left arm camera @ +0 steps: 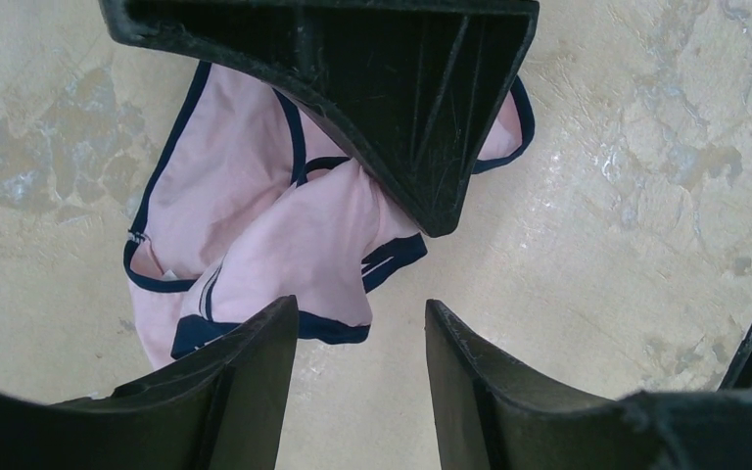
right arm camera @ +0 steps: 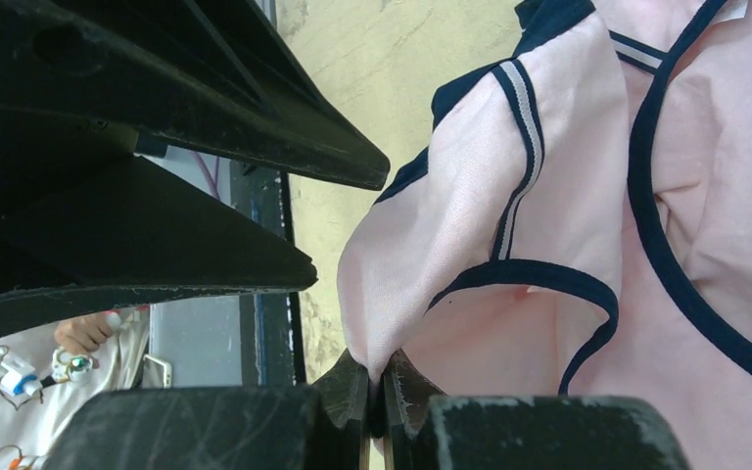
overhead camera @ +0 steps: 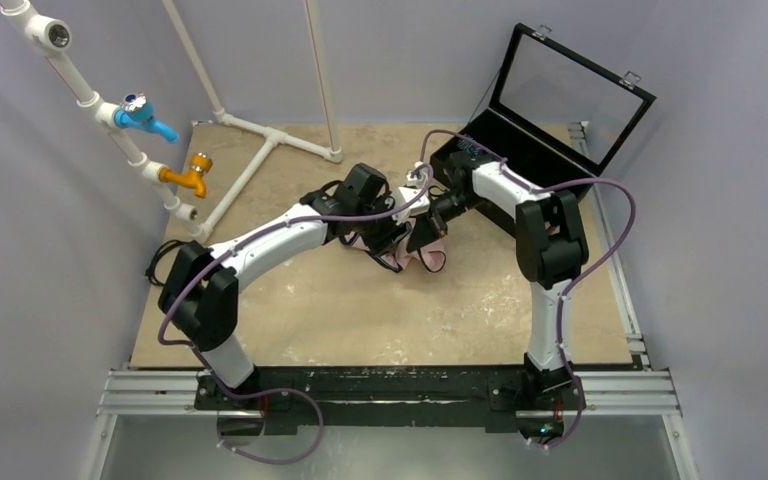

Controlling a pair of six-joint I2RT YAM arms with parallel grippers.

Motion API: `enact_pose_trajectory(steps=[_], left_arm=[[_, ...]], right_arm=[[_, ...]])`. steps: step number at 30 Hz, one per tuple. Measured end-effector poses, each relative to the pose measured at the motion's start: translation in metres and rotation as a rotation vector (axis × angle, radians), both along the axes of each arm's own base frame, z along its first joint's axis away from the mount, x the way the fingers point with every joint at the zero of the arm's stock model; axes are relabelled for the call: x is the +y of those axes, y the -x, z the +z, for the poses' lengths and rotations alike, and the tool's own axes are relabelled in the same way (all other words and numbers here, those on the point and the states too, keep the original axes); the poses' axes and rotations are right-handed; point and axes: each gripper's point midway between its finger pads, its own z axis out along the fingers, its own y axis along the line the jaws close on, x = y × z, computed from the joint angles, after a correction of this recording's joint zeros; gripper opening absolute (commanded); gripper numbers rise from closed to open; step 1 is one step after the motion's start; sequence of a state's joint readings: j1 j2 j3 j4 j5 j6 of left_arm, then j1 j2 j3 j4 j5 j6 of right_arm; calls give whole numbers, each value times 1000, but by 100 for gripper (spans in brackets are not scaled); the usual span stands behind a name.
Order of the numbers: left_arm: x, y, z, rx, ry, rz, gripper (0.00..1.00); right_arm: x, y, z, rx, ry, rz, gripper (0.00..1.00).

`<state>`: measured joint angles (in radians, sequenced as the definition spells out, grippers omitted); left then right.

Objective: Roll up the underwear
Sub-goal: Flatten out the underwear at the center of the board.

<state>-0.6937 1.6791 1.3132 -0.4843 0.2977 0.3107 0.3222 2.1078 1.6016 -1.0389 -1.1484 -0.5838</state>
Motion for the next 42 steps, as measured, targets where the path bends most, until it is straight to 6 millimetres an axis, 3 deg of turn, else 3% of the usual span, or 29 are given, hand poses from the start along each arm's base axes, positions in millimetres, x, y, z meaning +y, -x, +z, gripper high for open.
enact_pose_trajectory(steps=[17, 24, 29, 36, 40, 42], left_arm=[[-1, -5, -32, -80, -127, 58, 38], [-1, -9, -36, -162, -175, 105, 23], [1, -15, -34, -183, -179, 135, 3], [6, -2, -33, -128, -220, 76, 0], [5, 10, -11, -91, -224, 8, 0], [4, 16, 8, -79, -209, -19, 0]], right_arm=[[-1, -1, 4, 10, -19, -9, 0], [-1, -1, 4, 10, -20, -9, 0], [-1, -1, 4, 9, -20, -9, 1], [-4, -3, 0, -7, -5, -7, 24], [-11, -5, -3, -20, 24, -9, 37], [-14, -7, -2, -34, 34, -8, 54]])
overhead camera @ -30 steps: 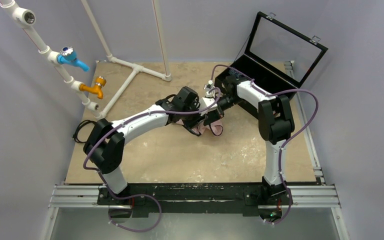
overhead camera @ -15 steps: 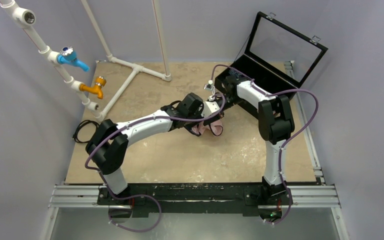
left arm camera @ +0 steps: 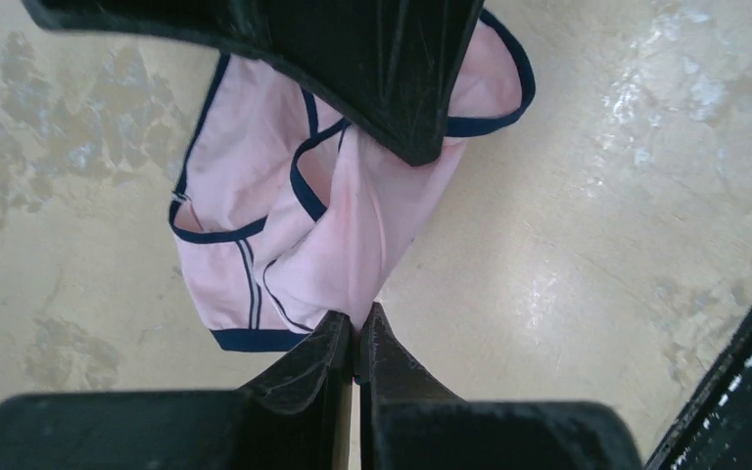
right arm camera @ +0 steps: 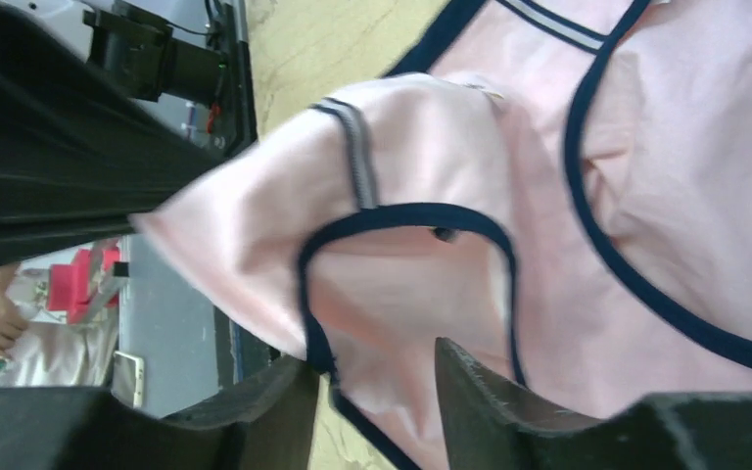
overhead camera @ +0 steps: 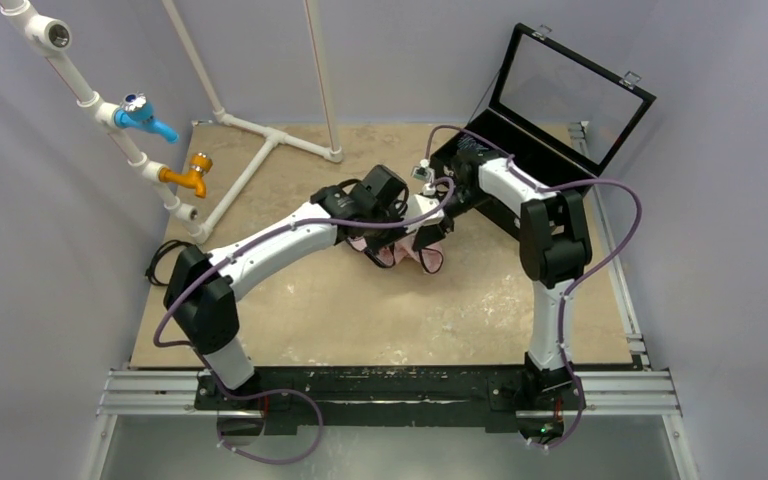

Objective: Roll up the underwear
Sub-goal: Flatten out the underwear at the center of the board.

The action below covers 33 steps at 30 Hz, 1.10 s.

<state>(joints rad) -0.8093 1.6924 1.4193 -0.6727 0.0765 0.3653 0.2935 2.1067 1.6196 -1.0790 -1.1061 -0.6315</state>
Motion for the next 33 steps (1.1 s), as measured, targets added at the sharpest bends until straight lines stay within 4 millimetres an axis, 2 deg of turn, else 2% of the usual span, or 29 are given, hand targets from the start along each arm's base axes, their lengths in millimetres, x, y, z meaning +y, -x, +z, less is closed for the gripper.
enact_pose_trajectory(steps=[4, 6, 9, 11, 14, 18, 22, 25, 29, 33], left_arm=[[-4, 6, 43, 11, 26, -47, 0], [-4, 8, 68, 7, 35, -67, 0], [-4, 8, 108, -8, 46, -93, 0], [-3, 2, 134, -29, 64, -98, 0], [9, -6, 156, -39, 65, -85, 0], [24, -11, 157, -14, 33, -71, 0], [31, -7, 141, 42, -19, -75, 0], [32, -13, 130, 57, -54, -65, 0], [40, -44, 122, 30, -94, -2, 0], [53, -87, 134, -90, -120, 76, 0]], right_arm=[[-5, -4, 5, -49, 27, 5, 73], [-7, -6, 13, -82, 34, -1, 79], [-12, -11, 33, -144, 40, -22, 83], [-19, -19, 55, -207, 24, -50, 84], [-30, -29, 81, -282, -2, -87, 85], [-41, -29, 109, -355, -36, -100, 86], [-40, -21, 116, -362, -47, -81, 87], [-39, -20, 116, -362, -45, -80, 87], [-42, -29, 116, -364, -35, -116, 87], [-54, -47, 117, -373, -9, -192, 87]])
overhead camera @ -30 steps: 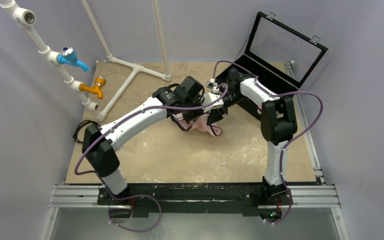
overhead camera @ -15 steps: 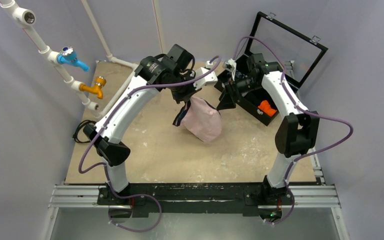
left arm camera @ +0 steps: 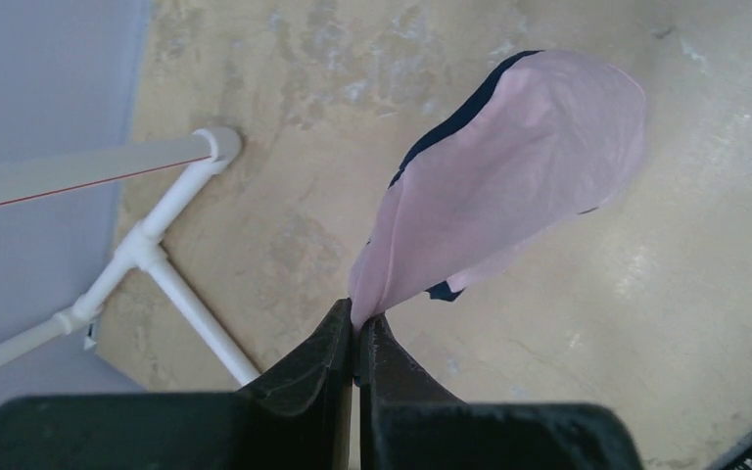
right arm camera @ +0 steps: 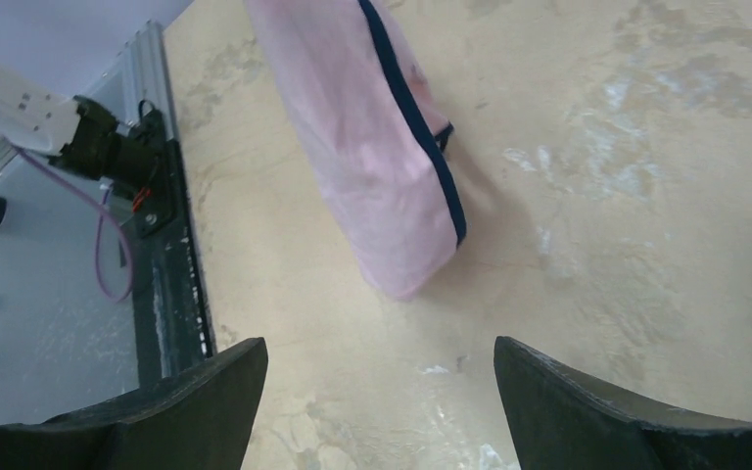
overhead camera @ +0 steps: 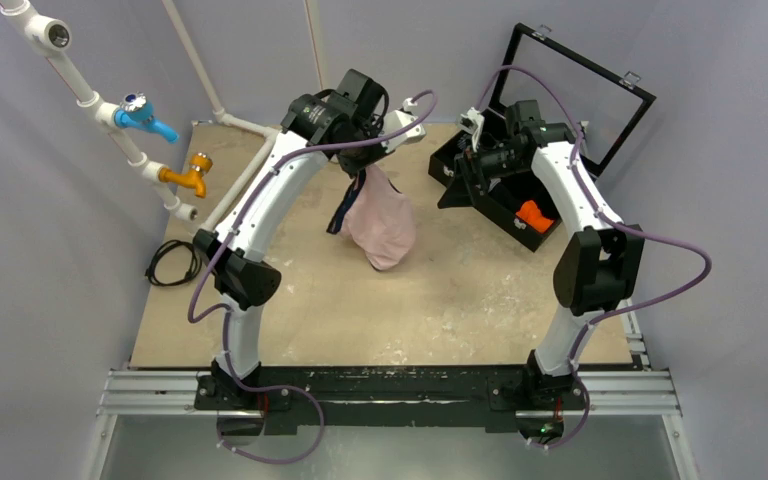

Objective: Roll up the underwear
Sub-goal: Flatten out the underwear at the center of the board.

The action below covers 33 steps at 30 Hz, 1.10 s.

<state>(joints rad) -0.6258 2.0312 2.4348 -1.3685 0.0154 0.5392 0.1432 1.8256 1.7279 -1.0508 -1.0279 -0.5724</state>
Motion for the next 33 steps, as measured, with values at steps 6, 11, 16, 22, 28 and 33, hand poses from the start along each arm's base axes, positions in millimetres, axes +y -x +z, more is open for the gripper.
enact_pose_trajectory(steps=[6, 11, 16, 22, 28, 33], left_arm=[[-3, 8, 17, -123, -34, -11, 0], [-46, 90, -13, -78, -33, -167, 7], [-71, 170, -125, 176, -133, -278, 27], [-45, 253, -240, 568, -310, -314, 59], [-50, 259, -213, 584, -193, -335, 65], [-41, 213, -158, 516, 20, -234, 66]], right_arm=[[-30, -29, 6, -34, -1, -135, 87], [-43, -29, -1, -32, 9, -179, 88], [-42, -20, -24, 25, 27, -174, 88], [-45, -15, -53, 80, 59, -167, 88], [-48, -10, -80, 136, 92, -163, 86], [-43, -2, -97, 157, 124, -148, 86]])
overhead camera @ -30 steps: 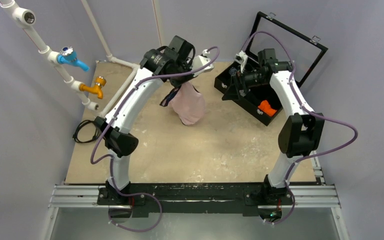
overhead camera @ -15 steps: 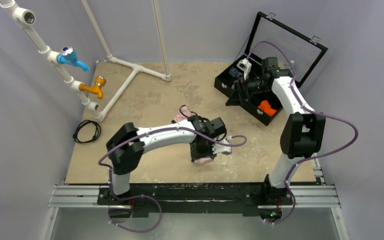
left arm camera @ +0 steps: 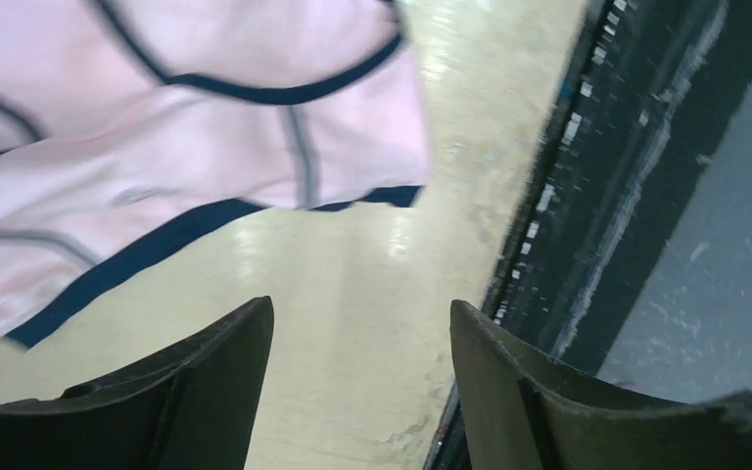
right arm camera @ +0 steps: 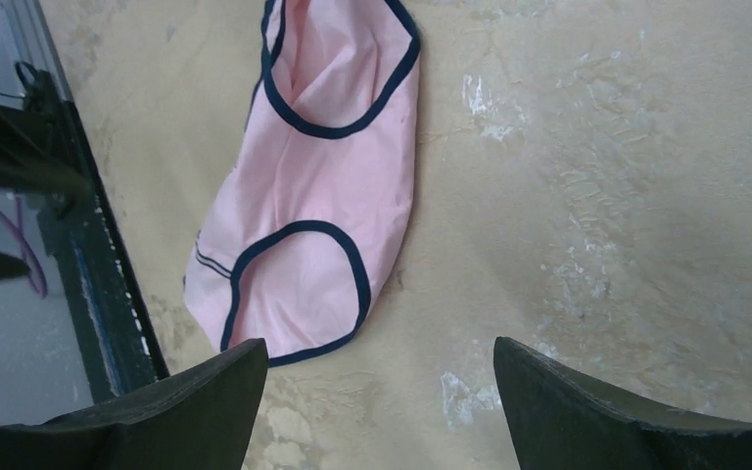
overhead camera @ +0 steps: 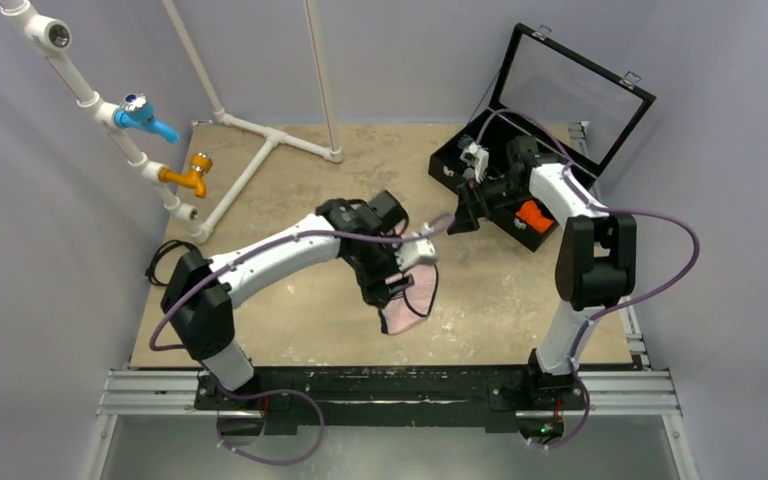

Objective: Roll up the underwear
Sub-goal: Flatten out the underwear at the center of the board.

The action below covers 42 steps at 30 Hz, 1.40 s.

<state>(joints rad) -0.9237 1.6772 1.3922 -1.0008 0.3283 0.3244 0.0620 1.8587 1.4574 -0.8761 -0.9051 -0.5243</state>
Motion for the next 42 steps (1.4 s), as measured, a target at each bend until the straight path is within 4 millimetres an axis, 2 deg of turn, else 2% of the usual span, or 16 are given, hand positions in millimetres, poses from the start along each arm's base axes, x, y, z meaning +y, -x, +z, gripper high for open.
enact_pose_trajectory(steps=[2, 4, 6, 9, 14, 18, 23, 28, 34, 37, 39, 42], left_arm=[[12, -31, 13, -29, 44, 96, 65], [27, -55, 15, -39, 58, 188, 65], [41, -76, 11, -27, 62, 277, 64], [49, -90, -5, 32, 75, 365, 63], [41, -98, -33, 156, 118, 430, 63], [28, -101, -44, 229, 168, 448, 62], [18, -103, -61, 314, 189, 471, 62], [20, -108, -82, 375, 160, 510, 62], [29, -110, -82, 446, 170, 561, 62], [36, -108, -82, 466, 156, 576, 62], [41, -105, -82, 479, 141, 575, 62], [47, -96, -82, 506, 111, 573, 62]], right_arm=[[8, 4, -11, -4, 30, 23, 86], [19, 12, -26, -3, 76, 52, 85], [31, 18, -37, -13, 121, 80, 83], [48, 18, -43, -49, 156, 111, 80], [58, 14, -45, -78, 155, 130, 79], [65, 17, -50, -65, 149, 157, 79], [85, 30, -60, -25, 110, 238, 79], [97, 46, -69, 25, 77, 303, 79], [104, 54, -70, 43, 38, 338, 77], [104, 53, -79, 62, 42, 333, 77], [105, 52, -88, 89, 48, 319, 77], [106, 48, -88, 95, 52, 293, 77]])
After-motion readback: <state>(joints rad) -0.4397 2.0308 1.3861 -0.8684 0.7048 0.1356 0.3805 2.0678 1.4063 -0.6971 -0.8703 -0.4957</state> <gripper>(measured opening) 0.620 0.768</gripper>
